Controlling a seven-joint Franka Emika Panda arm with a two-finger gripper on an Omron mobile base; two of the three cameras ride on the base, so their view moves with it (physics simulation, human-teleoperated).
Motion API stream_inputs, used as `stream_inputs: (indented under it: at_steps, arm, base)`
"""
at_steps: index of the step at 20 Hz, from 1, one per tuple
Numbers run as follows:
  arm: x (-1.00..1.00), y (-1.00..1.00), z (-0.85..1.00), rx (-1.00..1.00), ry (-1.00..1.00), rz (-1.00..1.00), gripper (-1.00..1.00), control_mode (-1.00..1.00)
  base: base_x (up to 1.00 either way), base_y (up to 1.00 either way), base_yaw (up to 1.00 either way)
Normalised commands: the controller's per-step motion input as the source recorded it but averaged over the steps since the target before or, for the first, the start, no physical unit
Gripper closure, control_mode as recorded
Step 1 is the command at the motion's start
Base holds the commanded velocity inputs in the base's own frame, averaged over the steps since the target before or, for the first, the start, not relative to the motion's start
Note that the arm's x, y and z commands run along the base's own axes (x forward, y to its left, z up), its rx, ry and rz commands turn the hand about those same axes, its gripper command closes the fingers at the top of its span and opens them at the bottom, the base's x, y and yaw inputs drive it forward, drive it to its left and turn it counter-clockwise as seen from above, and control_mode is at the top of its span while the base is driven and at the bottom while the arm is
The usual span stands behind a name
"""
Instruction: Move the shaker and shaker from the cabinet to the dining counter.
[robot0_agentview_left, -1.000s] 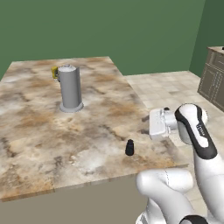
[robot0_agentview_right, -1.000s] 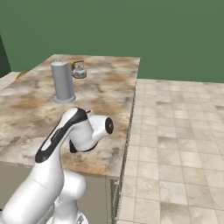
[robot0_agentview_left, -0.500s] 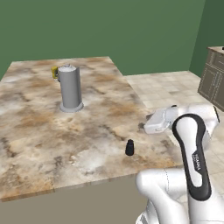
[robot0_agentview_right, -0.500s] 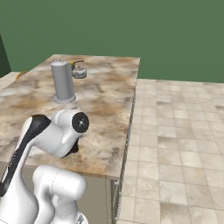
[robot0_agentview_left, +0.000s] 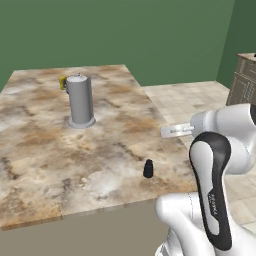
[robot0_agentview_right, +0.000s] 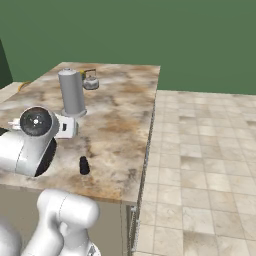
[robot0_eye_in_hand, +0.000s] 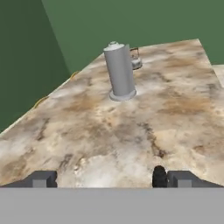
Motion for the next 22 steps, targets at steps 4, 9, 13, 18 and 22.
stream_inputs:
  at_steps: [4, 9, 13, 18, 22]
  arm:
    - [-0.89, -0.01, 0.04, -0.05, 0.05, -0.37, -1.00, -1.00]
    - [-0.94, -0.06, -0.01, -0.01, -0.06, -0.30, -1.00, -1.00]
    - [-0.53, -0.08, 0.00, 0.00, -0.02, -0.12, -1.00, -1.00]
    - [-0.06, 0.00, 0.00, 0.00, 0.00, -0.01, -1.00, -1.00]
    - [-0.01, 0.00, 0.00, 0.00, 0.00, 0.00, -1.00, -1.00]
  base:
    - [0.00, 0.00, 0.00]
    - [0.00, 0.00, 0.00]
    - [0.00, 0.00, 0.00]
    - [0.00, 0.00, 0.00]
    - [0.00, 0.00, 0.00]
